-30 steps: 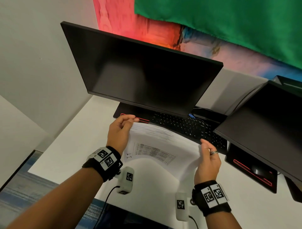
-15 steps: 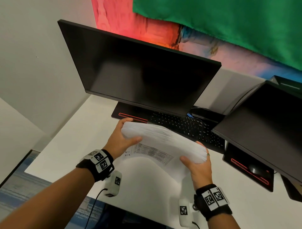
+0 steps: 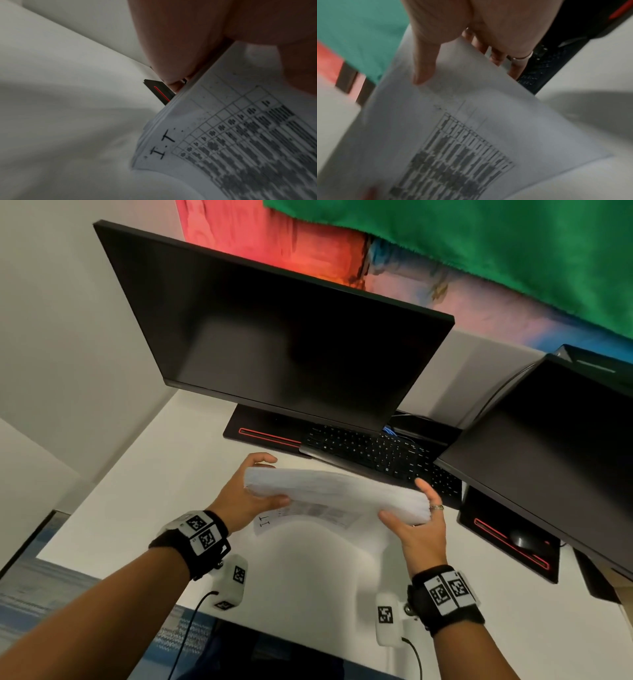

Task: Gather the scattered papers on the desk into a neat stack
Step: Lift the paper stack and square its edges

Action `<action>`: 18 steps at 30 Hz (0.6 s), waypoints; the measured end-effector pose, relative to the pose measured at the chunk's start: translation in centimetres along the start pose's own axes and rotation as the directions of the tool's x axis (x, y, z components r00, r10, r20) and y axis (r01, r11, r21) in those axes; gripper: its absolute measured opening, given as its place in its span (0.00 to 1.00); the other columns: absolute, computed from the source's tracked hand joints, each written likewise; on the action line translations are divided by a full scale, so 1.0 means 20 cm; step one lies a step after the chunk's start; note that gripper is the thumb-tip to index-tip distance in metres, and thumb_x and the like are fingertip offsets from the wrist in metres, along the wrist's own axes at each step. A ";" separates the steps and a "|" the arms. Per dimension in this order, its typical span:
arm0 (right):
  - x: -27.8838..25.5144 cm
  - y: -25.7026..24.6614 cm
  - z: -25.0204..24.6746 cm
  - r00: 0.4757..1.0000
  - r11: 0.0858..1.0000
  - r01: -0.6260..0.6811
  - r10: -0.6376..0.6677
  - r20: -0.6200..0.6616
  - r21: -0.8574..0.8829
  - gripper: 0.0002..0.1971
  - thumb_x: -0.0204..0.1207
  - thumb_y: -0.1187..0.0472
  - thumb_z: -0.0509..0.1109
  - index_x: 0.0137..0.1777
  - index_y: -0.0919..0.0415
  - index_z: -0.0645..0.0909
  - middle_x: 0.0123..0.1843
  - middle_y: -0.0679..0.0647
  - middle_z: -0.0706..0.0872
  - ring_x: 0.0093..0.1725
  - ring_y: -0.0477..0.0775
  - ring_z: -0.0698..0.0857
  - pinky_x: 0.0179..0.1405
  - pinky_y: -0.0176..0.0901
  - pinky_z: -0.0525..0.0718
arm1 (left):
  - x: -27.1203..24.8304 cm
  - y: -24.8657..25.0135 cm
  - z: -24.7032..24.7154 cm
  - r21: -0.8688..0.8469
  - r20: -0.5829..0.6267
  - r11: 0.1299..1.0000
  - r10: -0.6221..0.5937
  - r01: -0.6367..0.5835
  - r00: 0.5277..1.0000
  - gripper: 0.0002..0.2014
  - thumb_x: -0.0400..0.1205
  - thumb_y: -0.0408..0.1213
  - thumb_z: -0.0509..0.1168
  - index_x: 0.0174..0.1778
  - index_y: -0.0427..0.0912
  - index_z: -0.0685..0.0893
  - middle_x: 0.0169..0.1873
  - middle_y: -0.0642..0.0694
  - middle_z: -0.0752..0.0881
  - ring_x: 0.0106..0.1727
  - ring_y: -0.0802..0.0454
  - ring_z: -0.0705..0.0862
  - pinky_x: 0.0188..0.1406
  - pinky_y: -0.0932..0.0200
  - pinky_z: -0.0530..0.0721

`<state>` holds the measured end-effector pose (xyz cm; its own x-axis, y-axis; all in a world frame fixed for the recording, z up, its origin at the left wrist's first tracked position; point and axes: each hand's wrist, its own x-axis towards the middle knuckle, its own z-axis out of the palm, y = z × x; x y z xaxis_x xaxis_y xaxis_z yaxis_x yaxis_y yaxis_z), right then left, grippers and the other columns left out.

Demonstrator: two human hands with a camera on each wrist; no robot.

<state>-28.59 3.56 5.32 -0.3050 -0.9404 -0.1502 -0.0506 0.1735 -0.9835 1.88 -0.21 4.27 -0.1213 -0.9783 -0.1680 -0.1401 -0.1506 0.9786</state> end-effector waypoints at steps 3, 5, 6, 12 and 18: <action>0.00 -0.05 0.04 0.997 0.996 -0.080 0.081 -0.022 0.039 0.21 0.64 0.67 0.84 0.55 0.53 0.85 0.50 0.53 0.92 0.51 0.54 0.92 0.50 0.44 0.90 | 0.01 0.05 0.05 0.131 -0.041 0.991 0.006 -0.001 0.999 0.12 0.75 0.40 0.77 0.50 0.58 0.86 0.42 0.61 0.91 0.44 0.68 0.89 0.45 0.65 0.83; 0.02 -0.09 0.04 0.994 0.996 -0.084 0.086 -0.062 0.023 0.19 0.63 0.66 0.85 0.53 0.57 0.85 0.47 0.54 0.92 0.48 0.55 0.92 0.46 0.43 0.91 | 0.01 0.10 0.05 0.149 -0.121 0.989 0.008 0.010 0.993 0.09 0.77 0.40 0.75 0.48 0.59 0.86 0.39 0.62 0.91 0.41 0.71 0.88 0.43 0.67 0.83; 0.04 -0.11 0.03 0.995 0.998 -0.069 0.067 -0.080 -0.016 0.19 0.62 0.66 0.86 0.51 0.57 0.85 0.47 0.55 0.92 0.47 0.56 0.92 0.45 0.45 0.92 | 0.01 0.14 0.04 0.172 -0.137 0.985 0.029 -0.005 0.990 0.09 0.78 0.40 0.75 0.49 0.58 0.86 0.41 0.61 0.90 0.41 0.71 0.88 0.41 0.67 0.84; 0.07 -0.37 0.08 0.963 0.672 0.265 -0.157 0.217 -0.691 0.34 0.66 0.54 0.83 0.72 0.42 0.75 0.52 0.41 0.85 0.48 0.44 0.84 0.57 0.45 0.86 | 0.02 0.59 -0.06 0.684 0.085 0.629 0.433 -0.368 0.898 0.04 0.78 0.44 0.73 0.47 0.51 0.88 0.36 0.54 0.90 0.37 0.51 0.87 0.37 0.55 0.83; 0.06 -0.45 0.30 0.907 0.829 0.369 -0.223 0.357 -0.420 0.13 0.71 0.57 0.81 0.46 0.40 0.81 0.43 0.36 0.87 0.45 0.31 0.87 0.45 0.34 0.85 | 0.02 0.82 0.02 0.841 0.297 0.276 0.484 -0.466 0.823 0.07 0.78 0.52 0.67 0.47 0.56 0.84 0.35 0.53 0.88 0.38 0.47 0.86 0.32 0.55 0.77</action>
<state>-22.87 -0.92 13.45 0.0744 -0.9961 0.0472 -0.5543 -0.0807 -0.8284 -0.96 -3.08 20.20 -0.4599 -0.8356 0.3004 -0.8081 0.5341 0.2484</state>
